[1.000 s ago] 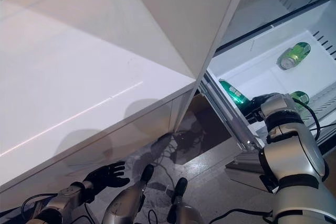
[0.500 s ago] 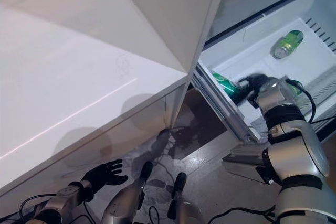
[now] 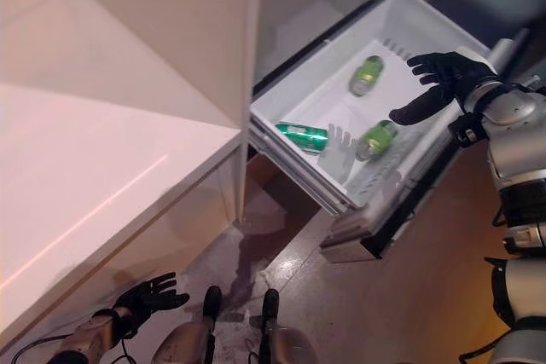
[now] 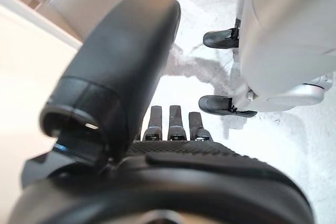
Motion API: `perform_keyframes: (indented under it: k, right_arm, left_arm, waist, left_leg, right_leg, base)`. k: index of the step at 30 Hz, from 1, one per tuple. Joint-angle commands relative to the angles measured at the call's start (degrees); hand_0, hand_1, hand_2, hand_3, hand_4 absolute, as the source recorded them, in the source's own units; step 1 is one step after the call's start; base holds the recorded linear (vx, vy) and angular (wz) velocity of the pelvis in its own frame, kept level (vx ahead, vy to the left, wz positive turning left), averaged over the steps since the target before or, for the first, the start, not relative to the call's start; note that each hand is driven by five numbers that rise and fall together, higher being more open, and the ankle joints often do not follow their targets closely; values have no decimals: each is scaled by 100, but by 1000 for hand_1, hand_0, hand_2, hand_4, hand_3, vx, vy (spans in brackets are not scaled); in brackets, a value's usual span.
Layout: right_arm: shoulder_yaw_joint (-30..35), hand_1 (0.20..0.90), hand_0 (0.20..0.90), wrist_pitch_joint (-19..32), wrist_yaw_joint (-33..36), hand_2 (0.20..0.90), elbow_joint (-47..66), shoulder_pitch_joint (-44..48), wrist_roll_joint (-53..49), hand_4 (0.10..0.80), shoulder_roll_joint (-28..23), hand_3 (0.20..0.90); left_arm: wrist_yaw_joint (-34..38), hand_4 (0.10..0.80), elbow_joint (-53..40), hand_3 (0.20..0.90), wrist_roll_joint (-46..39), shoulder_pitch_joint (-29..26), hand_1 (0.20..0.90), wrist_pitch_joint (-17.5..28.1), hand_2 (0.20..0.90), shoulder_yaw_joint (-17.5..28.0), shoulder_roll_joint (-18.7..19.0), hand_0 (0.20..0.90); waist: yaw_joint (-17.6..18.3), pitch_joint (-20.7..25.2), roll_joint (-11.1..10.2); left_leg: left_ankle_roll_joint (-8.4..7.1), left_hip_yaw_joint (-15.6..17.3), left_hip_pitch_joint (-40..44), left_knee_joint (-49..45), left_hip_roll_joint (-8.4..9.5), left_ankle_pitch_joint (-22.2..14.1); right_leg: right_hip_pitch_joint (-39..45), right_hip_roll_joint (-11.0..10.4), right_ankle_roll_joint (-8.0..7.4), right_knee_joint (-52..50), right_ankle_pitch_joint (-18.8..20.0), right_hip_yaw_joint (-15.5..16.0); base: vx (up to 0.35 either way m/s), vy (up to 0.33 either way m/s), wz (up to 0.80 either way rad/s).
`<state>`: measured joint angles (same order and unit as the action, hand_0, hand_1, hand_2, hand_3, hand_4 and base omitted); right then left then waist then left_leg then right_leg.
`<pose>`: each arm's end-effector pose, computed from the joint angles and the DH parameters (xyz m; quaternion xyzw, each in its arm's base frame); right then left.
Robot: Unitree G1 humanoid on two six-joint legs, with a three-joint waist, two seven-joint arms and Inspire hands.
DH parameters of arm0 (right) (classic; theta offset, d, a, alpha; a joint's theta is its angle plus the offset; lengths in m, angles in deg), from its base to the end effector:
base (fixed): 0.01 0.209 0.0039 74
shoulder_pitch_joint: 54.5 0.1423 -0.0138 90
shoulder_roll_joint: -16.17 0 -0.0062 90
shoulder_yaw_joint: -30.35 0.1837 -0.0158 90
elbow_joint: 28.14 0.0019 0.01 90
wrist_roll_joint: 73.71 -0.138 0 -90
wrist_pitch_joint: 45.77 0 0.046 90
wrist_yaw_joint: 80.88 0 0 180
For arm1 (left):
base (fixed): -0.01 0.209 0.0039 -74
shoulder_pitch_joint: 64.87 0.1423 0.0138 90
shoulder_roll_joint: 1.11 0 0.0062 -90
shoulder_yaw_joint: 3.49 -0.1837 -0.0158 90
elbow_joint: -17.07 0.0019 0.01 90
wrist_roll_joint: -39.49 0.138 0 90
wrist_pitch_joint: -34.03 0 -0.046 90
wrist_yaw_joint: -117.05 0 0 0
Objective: Put drinks into fridge and close the fridge
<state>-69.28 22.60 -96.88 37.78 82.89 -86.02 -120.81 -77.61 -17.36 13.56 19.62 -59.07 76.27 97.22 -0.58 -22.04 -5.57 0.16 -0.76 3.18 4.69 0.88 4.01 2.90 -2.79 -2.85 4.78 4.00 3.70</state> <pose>0.2817 -0.3268 0.2734 -0.3643 0.0326 -0.0707 0.9280 0.1456 0.2669 -0.0706 -0.0295 0.4363 0.0012 0.8993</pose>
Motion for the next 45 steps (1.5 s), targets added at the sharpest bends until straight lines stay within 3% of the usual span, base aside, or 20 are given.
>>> perform_keyframes:
  k: [1, 3, 4, 5, 7, 12, 20, 28, 36, 45]
  right_arm:
    - [630, 900, 900, 1104, 1765, 900, 493, -353, -1375, 800, -426, 900]
    - [1113, 900, 900, 1606, 2533, 900, 597, -659, -1810, 800, -180, 900]
    - [1643, 900, 900, 2211, 3136, 900, 799, -1007, -2226, 800, 368, 900]
    - [1925, 900, 900, 2353, 3336, 900, 1016, -1295, -2295, 800, 629, 900]
    - [2217, 900, 900, 2657, 3544, 900, 1121, -1646, -2417, 800, 1227, 900]
    - [2375, 900, 900, 2892, 3545, 900, 858, -2049, -2565, 800, 1911, 900]
    - [2094, 900, 900, 3155, 3704, 900, 205, -1661, -2926, 800, 2036, 900]
    - [1773, 900, 900, 3570, 3730, 900, -494, -848, -3608, 800, 2269, 900]
    - [1290, 900, 900, 3467, 2915, 900, -800, -313, -3981, 800, 2433, 900]
    - [561, 900, 900, 3884, 2110, 900, -492, 526, -3411, 800, 2386, 900]
  left_arm:
    - [-192, 800, 366, 900, 236, 346, 900, 281, 900, -125, -132, 900]
    - [-231, 800, 430, 900, 317, 367, 900, 314, 900, -151, -164, 900]
    - [-228, 800, 421, 900, 396, 386, 900, 268, 900, -126, -323, 900]
    - [-240, 800, 397, 900, 424, 390, 900, 227, 900, -147, -328, 900]
    - [-254, 800, 394, 900, 438, 373, 900, 176, 900, -187, -419, 900]
    - [-298, 800, 325, 900, 503, 403, 900, 93, 900, -314, -538, 900]
    - [-29, 800, 24, 900, 158, 185, 900, 32, 900, -532, -606, 900]
    - [347, 800, -148, 900, -350, -73, 900, 111, 900, -539, -608, 900]
    - [509, 800, -213, 900, -828, -75, 900, 218, 900, -375, -612, 900]
    - [469, 800, -319, 900, -1167, 111, 900, 340, 900, -266, -629, 900]
  waist:
    - [78, 1116, 74]
    - [79, 1185, 77]
    - [150, 1234, 155]
    - [136, 1234, 150]
    - [145, 1204, 183]
    - [108, 999, 240]
    - [0, 448, 327]
    - [-132, -103, 516]
    - [-256, -335, 678]
    - [-491, -394, 797]
  left_leg:
    - [120, 206, -47, -459, 117, -580]
    - [139, 250, -22, -556, 116, -674]
    - [168, 307, 2, -731, 129, -800]
    - [185, 327, 19, -830, 136, -870]
    - [218, 373, 44, -1116, 169, -1037]
    - [307, 385, -68, -1934, 187, -1440]
    - [477, 420, -974, -3321, 237, -1938]
    - [655, 369, -2086, -4676, 417, -2357]
    - [672, 283, -2636, -5049, 550, -2300]
    - [595, 87, -2817, -4759, 673, -1976]
  right_leg:
    - [-249, 202, 49, -804, -417, -156]
    - [-221, 187, 35, -834, -447, -206]
    - [-176, 134, 23, -894, -486, -242]
    - [-144, 113, 19, -933, -514, -255]
    - [-88, 36, 21, -1043, -566, -284]
    - [-106, -151, 69, -1590, -778, -233]
    - [-805, -374, 229, -2698, -1067, -83]
    - [-1953, -391, 451, -4172, -1507, -9]
    - [-2647, -310, 575, -4821, -1646, 2]
    - [-2899, -248, 618, -4857, -1623, 117]
  base:
    - [47, -7, -35]
    - [56, -13, -45]
    - [81, -9, -34]
    - [88, -3, -15]
    - [83, 4, -20]
    - [92, -28, -12]
    - [-104, 3, 5]
    - [-192, 79, 6]
    - [-97, 80, 5]
    - [-40, 44, -1]
